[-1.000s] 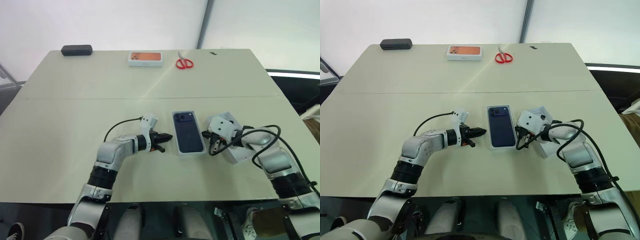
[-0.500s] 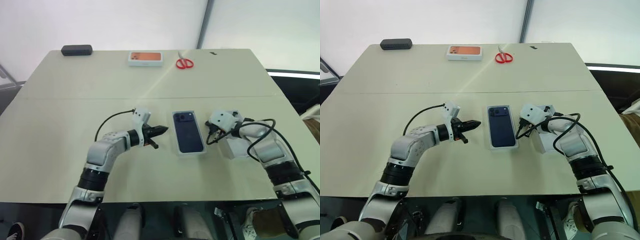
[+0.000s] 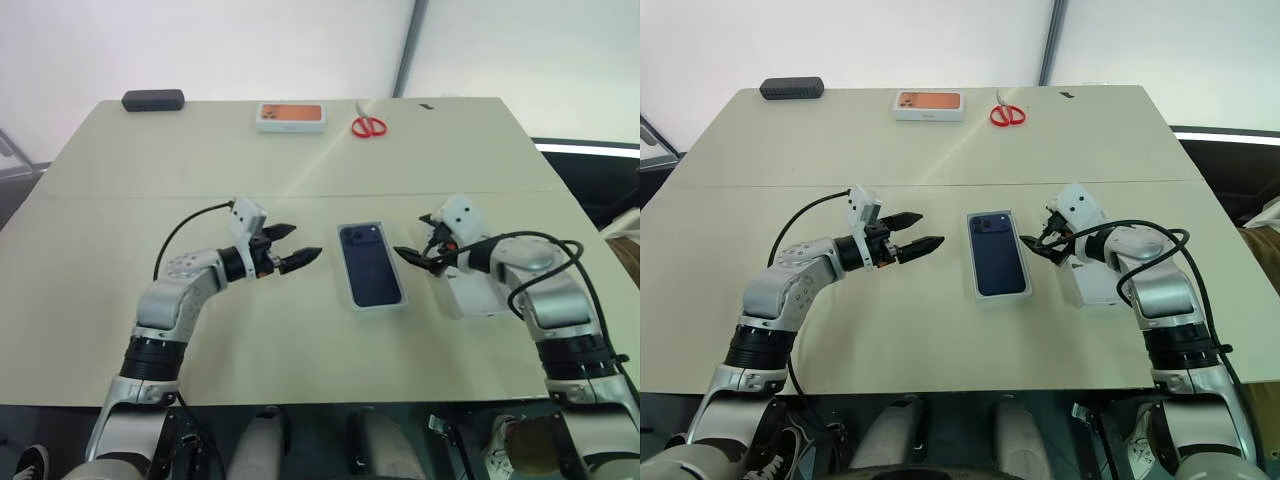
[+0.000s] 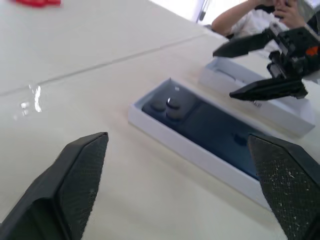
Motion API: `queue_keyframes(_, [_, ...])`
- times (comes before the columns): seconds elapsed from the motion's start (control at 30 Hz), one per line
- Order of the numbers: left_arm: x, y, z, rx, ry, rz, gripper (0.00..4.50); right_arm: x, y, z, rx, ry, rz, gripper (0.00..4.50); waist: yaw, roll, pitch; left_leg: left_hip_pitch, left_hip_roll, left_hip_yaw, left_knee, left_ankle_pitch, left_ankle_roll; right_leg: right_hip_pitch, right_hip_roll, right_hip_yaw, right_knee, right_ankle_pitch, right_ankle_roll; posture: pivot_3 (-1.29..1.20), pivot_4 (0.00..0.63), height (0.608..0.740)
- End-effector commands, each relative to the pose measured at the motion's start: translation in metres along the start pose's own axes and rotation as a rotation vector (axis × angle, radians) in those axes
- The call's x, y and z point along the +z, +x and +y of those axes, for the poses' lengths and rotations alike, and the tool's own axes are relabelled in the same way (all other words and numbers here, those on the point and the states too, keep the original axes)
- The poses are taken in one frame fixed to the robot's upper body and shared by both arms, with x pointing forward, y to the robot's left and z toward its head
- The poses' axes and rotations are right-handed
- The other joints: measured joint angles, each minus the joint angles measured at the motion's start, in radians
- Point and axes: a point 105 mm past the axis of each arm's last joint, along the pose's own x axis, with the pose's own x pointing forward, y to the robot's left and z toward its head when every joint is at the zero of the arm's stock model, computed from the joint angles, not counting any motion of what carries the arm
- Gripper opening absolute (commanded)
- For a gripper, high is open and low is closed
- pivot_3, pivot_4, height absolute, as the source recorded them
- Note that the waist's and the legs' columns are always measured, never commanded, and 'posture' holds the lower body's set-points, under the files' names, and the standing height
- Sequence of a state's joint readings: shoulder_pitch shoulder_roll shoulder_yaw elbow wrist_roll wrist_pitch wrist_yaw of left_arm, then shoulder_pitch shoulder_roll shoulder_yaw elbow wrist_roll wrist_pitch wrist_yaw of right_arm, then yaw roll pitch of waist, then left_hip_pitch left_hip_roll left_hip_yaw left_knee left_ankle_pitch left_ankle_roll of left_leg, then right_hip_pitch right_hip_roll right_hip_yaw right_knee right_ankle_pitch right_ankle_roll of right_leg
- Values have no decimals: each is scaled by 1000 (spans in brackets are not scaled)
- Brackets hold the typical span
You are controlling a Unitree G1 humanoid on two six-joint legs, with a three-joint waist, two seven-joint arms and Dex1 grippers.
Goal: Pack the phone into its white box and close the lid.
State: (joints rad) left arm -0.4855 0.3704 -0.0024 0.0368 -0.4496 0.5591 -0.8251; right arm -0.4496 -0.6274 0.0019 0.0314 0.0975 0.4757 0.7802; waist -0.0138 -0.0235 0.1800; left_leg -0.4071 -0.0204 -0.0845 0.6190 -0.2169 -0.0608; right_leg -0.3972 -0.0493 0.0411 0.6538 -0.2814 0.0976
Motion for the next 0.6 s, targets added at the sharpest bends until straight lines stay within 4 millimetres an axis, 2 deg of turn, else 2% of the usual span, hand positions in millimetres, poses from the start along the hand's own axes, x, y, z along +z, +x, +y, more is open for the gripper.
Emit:
queue_keyframes(0.03, [14,-6,-2,-25,44,-56,4483,6,-16,-20,-115,9,-20,4500,0,0,0,0,0,0,0,0,0,0,0,0,0,0,0,0,150,740])
queue_keyframes(0.2, [11,-19,-6,-59,143,-49,4483,-9,-37,-19,-161,95,46,4500,-1,0,0,0,0,0,0,0,0,0,0,0,0,0,0,0,150,740])
queue_keyframes(0.33, [11,-36,-12,-125,191,-45,4483,-13,-49,0,-144,206,110,4500,-1,1,0,0,1,0,-1,0,0,-1,0,1,1,0,0,0,150,740])
queue_keyframes(0.43, [9,-43,-10,-136,230,-30,4483,-21,-57,3,-167,226,213,4500,0,1,0,0,1,0,0,0,0,-1,0,1,1,0,0,0,150,740])
queue_keyframes(0.6, [6,-44,-9,-170,261,-6,4483,-14,-62,7,-151,220,283,4500,1,1,0,0,1,1,0,0,1,-1,0,1,0,0,-1,0,150,740])
